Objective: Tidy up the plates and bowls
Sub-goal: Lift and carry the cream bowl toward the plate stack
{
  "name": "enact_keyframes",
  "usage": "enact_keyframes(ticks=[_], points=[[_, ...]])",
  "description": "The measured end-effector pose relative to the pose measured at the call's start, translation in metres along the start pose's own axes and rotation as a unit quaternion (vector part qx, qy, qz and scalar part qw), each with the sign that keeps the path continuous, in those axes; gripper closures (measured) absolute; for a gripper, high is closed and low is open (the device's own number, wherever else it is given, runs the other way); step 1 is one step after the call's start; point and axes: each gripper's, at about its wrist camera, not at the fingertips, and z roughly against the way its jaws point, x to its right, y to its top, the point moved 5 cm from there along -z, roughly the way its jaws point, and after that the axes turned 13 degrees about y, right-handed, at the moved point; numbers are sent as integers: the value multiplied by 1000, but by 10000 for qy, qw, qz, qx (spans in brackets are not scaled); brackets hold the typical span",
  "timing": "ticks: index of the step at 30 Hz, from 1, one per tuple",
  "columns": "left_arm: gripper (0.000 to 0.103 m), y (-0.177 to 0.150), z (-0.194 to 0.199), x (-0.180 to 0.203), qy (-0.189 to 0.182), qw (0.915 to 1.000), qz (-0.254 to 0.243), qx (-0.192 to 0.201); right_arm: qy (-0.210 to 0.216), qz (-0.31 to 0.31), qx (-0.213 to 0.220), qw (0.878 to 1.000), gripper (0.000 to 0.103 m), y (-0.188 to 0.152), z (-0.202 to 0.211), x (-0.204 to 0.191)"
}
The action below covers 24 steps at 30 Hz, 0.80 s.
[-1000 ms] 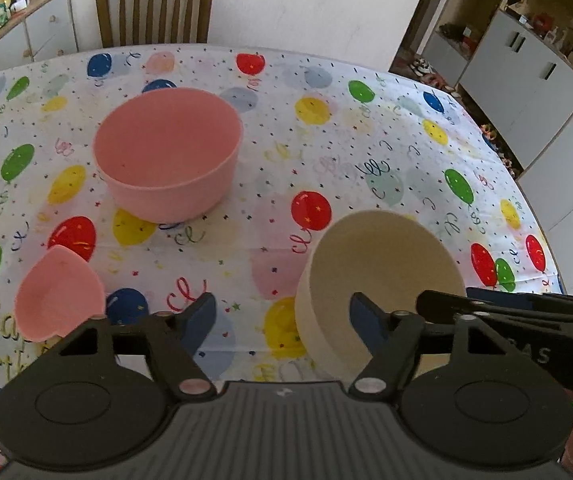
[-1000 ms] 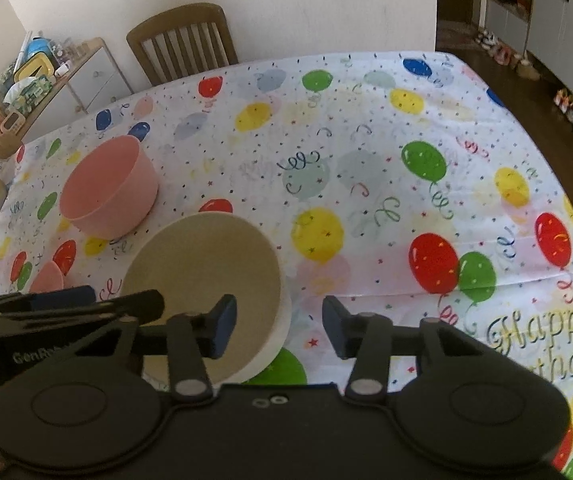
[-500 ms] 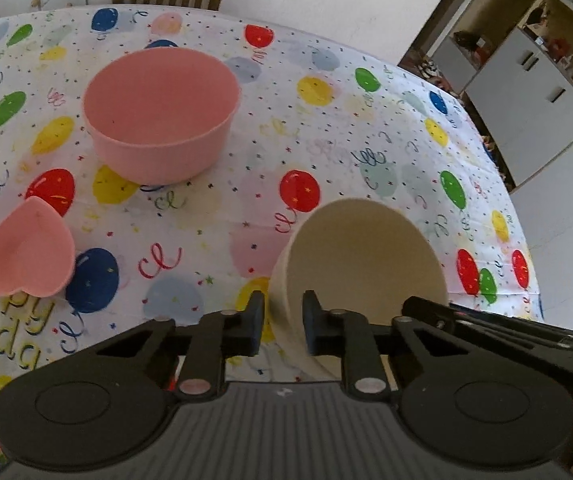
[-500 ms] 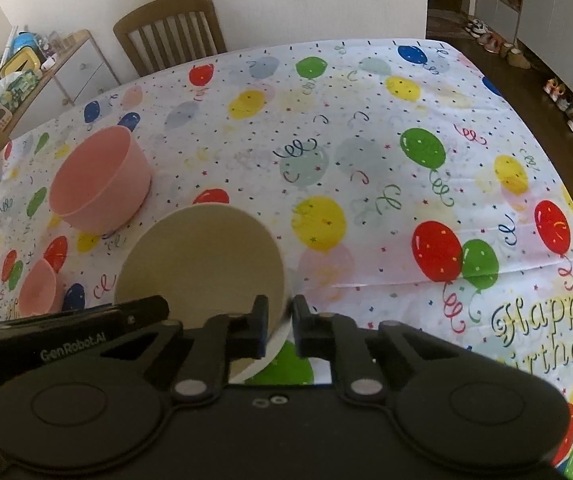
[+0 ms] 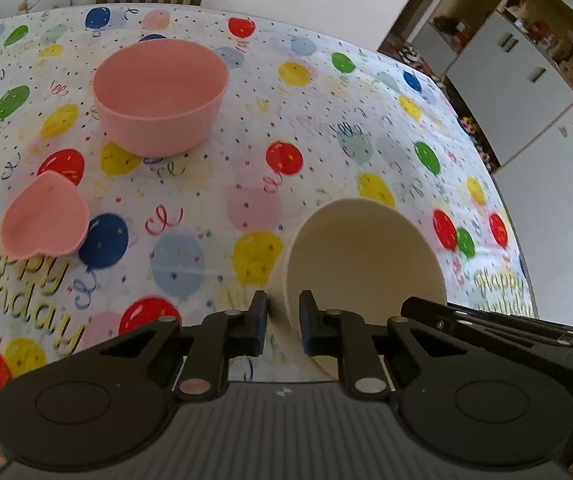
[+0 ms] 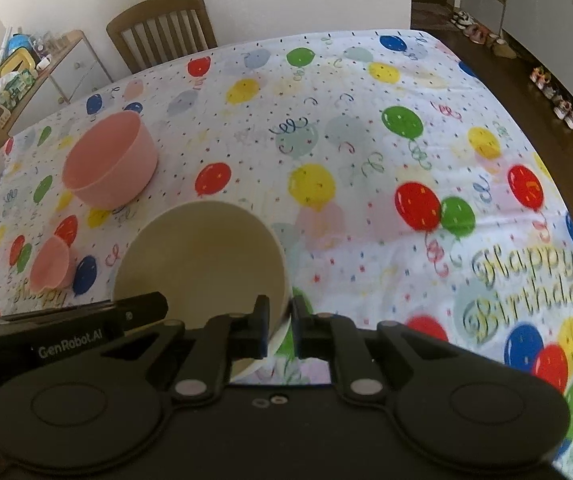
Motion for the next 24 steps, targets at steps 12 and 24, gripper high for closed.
enact_keyframes(ticks=[12,24], points=[[87,-63,41,-3,-234,9981,-490,-279,-108,-304,130,9994,93,-60,51,-16],[87,-115,61,-8,-300,9935,-985,-479,-243,-537,237,9980,93,-112,79,-31]])
